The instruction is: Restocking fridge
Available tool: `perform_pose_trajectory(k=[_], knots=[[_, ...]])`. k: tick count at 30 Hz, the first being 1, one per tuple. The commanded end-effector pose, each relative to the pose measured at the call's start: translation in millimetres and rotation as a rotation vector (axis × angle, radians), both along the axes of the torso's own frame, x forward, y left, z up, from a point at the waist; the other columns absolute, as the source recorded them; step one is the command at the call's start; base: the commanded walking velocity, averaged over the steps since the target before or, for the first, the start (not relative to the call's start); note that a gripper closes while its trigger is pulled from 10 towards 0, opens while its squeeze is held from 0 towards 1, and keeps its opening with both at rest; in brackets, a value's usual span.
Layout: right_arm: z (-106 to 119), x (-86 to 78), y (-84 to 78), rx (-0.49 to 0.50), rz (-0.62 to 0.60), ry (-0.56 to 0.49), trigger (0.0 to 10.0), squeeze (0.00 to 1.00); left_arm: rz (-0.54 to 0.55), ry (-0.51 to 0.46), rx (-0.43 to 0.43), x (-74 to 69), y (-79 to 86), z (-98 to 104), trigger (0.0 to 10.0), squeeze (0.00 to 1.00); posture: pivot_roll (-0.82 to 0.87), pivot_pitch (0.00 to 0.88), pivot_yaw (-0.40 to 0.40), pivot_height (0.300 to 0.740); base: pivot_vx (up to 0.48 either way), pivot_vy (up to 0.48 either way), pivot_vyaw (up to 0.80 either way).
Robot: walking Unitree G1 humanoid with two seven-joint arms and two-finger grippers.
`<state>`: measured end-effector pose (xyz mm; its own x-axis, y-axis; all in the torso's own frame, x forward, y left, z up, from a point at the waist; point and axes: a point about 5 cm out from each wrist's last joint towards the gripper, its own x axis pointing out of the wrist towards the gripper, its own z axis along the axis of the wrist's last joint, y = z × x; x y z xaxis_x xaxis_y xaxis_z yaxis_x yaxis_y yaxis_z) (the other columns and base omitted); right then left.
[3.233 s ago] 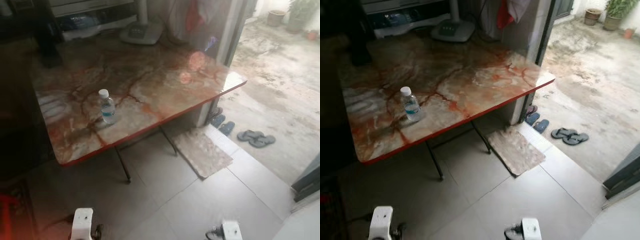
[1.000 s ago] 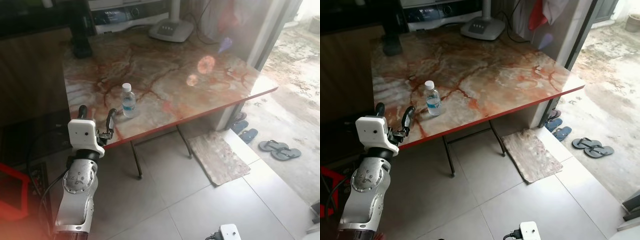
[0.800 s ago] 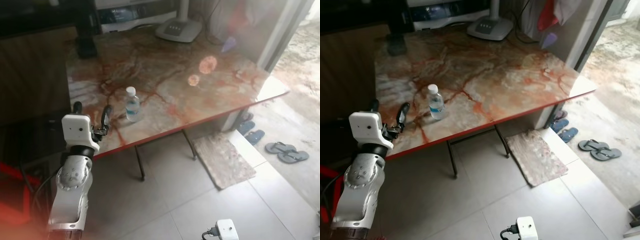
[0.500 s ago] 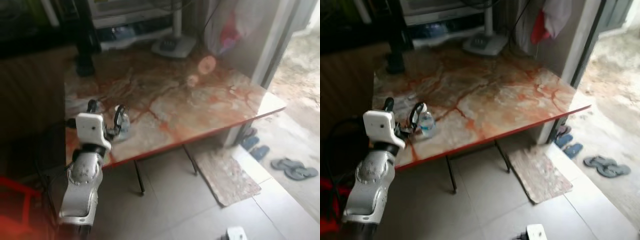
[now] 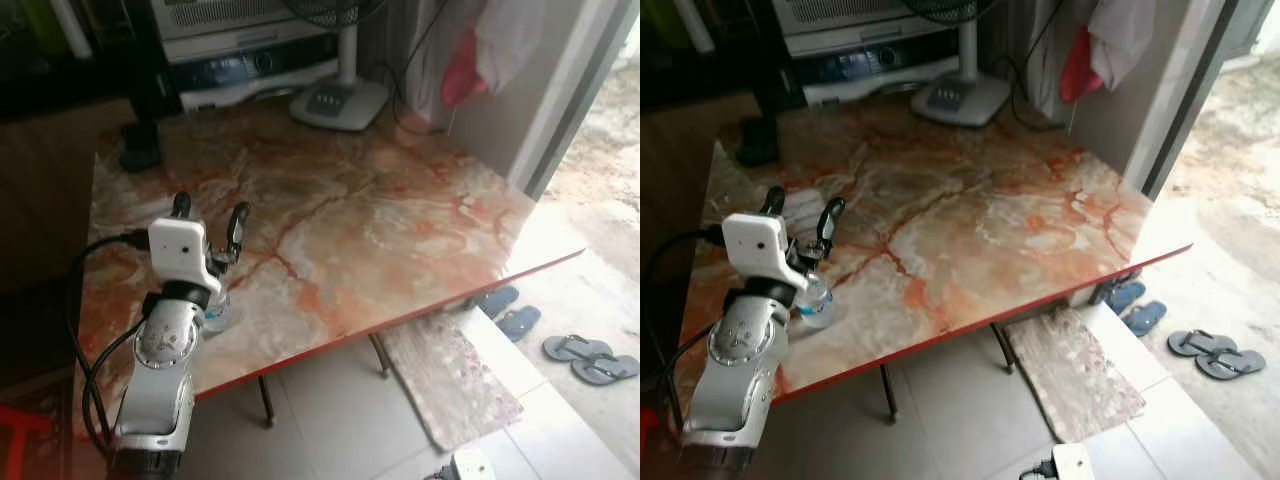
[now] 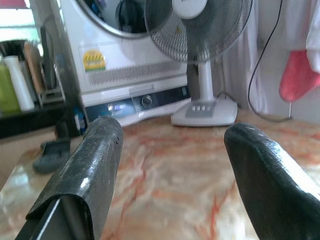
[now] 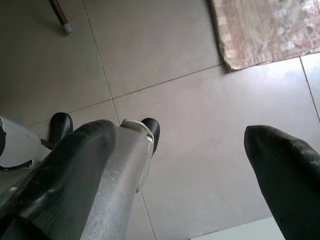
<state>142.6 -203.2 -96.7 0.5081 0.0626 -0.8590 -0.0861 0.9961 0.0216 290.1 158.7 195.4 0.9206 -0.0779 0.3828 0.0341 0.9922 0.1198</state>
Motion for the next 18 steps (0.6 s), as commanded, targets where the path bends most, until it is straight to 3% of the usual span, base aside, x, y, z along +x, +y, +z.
perform_pose_trajectory(k=[1,10,13,18], knots=[[-1,1.2,12.1,0.029,0.012,-0.003,10.0,0.00,-0.003,-0.018,0.018,-3.0,3.5,5,10.0,0.00,0.03,0.073,0.005,0.740,0.000,0.000,0.00],[-1,1.5,12.6,0.030,0.013,-0.004,10.0,0.00,-0.057,-0.012,0.090,-4.8,-10.7,16,10.0,0.00,0.04,0.082,0.003,0.740,0.000,0.000,0.00],[-1,1.7,12.9,0.031,0.011,-0.004,10.0,0.00,-0.045,-0.027,0.096,-4.5,-14.3,37,10.0,0.00,0.05,0.084,0.004,0.740,0.000,0.000,0.00],[-1,2.0,13.7,0.030,0.022,0.002,10.0,0.00,-0.145,0.013,0.148,-0.2,-26.7,69,10.0,0.00,0.07,0.082,0.005,0.740,0.000,0.000,0.00]])
